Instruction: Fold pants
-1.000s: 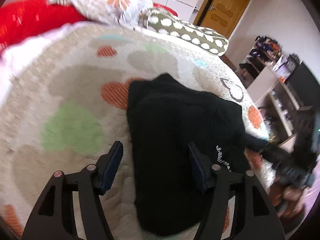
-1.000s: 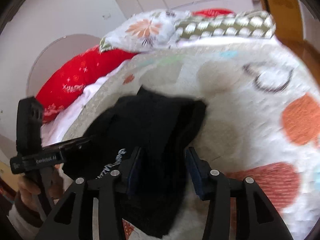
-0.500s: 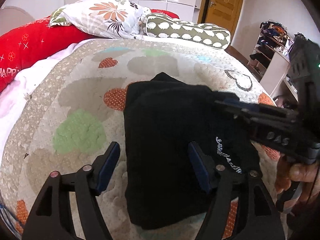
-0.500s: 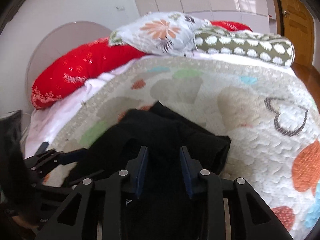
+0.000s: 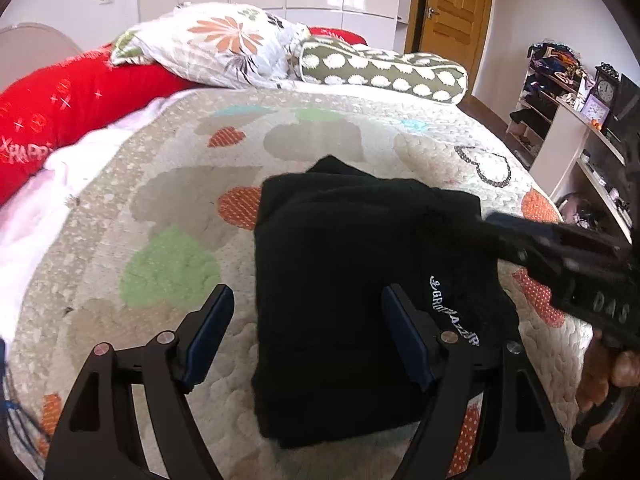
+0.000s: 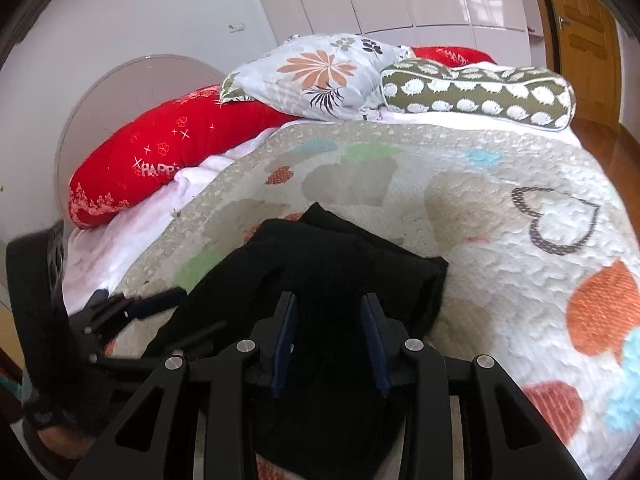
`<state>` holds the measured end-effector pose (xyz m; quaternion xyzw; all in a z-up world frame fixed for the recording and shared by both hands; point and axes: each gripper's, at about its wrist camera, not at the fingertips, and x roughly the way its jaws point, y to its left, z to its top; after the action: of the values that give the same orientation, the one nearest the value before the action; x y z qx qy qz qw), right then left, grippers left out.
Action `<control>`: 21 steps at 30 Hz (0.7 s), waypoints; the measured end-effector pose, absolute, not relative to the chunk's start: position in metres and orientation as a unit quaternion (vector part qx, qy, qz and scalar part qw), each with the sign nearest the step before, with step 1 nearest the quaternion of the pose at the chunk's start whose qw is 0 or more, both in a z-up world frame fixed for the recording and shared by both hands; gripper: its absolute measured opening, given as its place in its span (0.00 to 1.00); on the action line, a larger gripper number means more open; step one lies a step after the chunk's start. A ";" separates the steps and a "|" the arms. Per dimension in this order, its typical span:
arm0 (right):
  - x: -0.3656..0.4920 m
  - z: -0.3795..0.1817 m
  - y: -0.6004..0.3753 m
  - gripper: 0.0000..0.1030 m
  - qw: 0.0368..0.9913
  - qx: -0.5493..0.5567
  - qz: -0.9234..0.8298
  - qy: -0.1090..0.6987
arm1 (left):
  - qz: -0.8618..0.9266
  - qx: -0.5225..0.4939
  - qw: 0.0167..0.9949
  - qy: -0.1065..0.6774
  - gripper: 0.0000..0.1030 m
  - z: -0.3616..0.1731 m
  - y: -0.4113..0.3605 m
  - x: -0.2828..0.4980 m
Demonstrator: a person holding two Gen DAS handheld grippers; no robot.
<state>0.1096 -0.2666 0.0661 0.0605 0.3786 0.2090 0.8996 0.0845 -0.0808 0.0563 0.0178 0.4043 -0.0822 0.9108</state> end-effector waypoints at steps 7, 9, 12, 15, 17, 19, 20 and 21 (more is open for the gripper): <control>0.083 0.049 -0.255 0.35 0.894 0.037 0.203 0.398 | -0.061 0.013 0.915 0.399 0.80 0.064 -0.069 0.072; 0.082 0.035 -0.249 0.36 0.893 0.015 0.192 0.407 | -0.055 0.012 0.916 0.397 0.80 0.066 -0.065 0.067; 0.081 0.034 -0.249 0.36 0.895 0.026 0.187 0.404 | -0.047 0.015 0.921 0.387 0.80 0.071 -0.062 0.056; 0.072 0.046 -0.250 0.38 0.897 0.032 0.188 0.399 | -0.043 0.014 0.928 0.370 0.80 0.076 -0.060 0.043; 0.059 0.057 -0.248 0.46 0.903 0.031 0.192 0.384 | -0.040 0.016 0.933 0.359 0.80 0.080 -0.058 0.036; 0.048 0.063 -0.247 0.54 0.908 0.028 0.187 0.374 | -0.034 0.019 0.935 0.353 0.80 0.083 -0.059 0.030; 0.043 0.065 -0.246 0.54 0.910 0.026 0.186 0.370 | -0.034 0.020 0.936 0.351 0.80 0.084 -0.059 0.027; 0.036 0.067 -0.245 0.54 0.912 0.024 0.184 0.366 | -0.034 0.020 0.937 0.348 0.80 0.085 -0.059 0.024</control>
<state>0.0363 -0.2453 0.0668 0.0239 0.3656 0.1845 0.9120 0.0236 -0.0591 0.0852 0.0197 0.3480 -0.0343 0.9367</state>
